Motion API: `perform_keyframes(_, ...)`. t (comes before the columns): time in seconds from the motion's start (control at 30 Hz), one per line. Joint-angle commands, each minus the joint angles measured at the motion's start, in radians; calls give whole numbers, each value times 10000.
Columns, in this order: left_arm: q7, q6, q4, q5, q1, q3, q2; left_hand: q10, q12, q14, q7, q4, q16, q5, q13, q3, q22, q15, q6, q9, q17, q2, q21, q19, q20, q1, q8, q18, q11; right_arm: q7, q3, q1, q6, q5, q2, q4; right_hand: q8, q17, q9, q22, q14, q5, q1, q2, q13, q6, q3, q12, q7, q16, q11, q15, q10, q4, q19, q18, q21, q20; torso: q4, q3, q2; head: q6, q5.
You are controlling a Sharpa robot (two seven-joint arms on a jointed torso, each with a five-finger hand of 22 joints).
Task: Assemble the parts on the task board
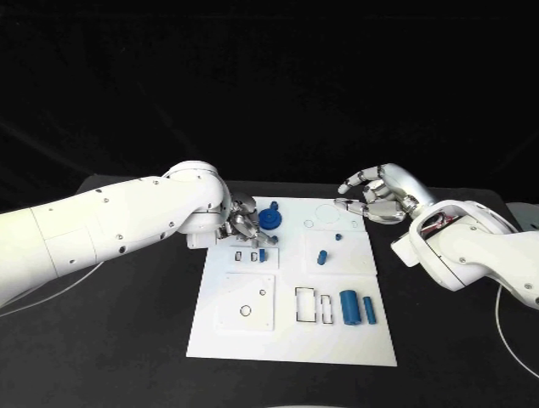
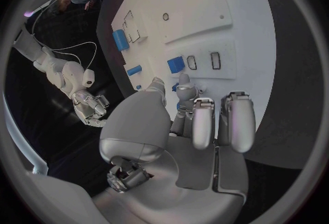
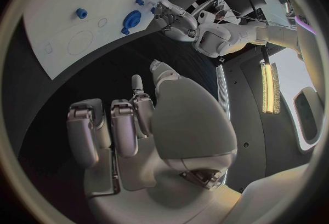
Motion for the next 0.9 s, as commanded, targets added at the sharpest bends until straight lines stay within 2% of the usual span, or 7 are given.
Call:
perform_keyframes(0.03,-65,473,-22,-95,3,-7,55,86,46,959,-43,10,30,-3,25,-65,23,-70,-10,40,2259,61,46,338,-52,-63,57,-177,-2,-65,0,-1,158,-160,15,-9,48,2237,15,2635,940,86,-137,-26,1083,-61,55,-72,-3,-35,-53,-70,-12,11,1046,-142,44,-60,0,-2,-7,-32,3)
perform_keyframes(0.9,-141,881,-203,-92,-70,-73,230,-70,33,977,-55,-12,75,4,-24,179,94,-90,-206,292,2319,52,85,336,-78,260,144,-188,-19,-130,-5,-6,230,-194,65,-58,57,2228,22,2635,938,103,-173,-27,1083,-71,60,-71,-2,-40,-51,-69,-10,19,1046,-142,44,-60,2,-2,-13,-108,-16)
